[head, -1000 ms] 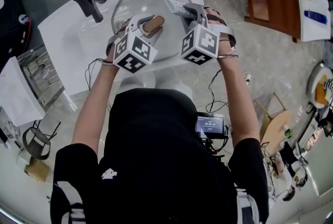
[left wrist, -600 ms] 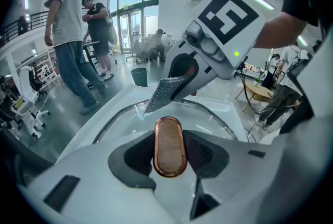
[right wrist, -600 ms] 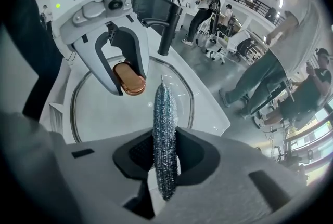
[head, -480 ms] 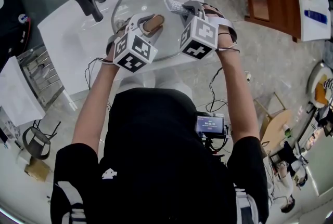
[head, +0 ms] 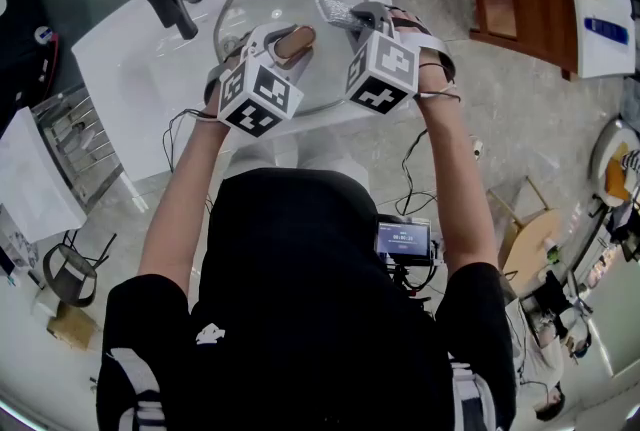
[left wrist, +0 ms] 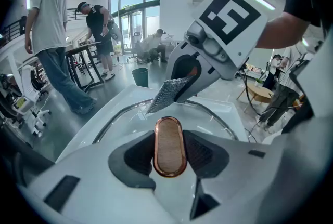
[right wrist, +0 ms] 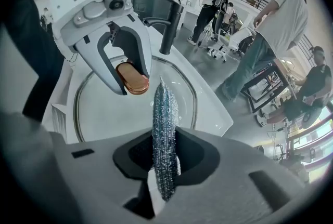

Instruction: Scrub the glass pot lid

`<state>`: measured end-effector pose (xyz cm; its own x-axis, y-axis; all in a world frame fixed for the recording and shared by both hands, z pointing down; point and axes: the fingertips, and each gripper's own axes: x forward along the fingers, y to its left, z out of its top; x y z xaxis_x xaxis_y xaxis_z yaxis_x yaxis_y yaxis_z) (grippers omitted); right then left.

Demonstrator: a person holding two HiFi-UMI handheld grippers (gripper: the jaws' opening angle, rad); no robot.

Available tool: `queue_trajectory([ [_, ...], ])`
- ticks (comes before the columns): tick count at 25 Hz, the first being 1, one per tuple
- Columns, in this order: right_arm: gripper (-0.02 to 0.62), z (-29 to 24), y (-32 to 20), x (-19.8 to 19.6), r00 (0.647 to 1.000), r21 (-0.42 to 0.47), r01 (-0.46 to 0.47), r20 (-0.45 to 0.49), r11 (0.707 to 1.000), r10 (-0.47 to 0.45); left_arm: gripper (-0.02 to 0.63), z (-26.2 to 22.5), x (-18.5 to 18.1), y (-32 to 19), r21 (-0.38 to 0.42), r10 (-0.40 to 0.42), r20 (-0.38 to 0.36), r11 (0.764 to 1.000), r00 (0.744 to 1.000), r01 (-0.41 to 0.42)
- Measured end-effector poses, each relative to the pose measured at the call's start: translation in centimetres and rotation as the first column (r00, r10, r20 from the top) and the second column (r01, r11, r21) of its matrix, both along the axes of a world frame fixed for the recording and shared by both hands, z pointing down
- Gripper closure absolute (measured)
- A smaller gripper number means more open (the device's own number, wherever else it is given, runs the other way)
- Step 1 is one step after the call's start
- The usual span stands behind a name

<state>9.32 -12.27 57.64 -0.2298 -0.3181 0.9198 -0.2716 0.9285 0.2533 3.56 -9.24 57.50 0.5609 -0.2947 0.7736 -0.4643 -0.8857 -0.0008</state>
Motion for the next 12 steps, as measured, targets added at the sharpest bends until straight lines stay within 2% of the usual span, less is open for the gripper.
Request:
queue_trajectory([
  [12,0.528,0.0,2.2,0.5,1.0,-0.017,0.002,-0.001,1.0,-0.002,0.439,0.0,0.0,0.0,-0.004,-0.005,0.0,1.0,1.0,0.005],
])
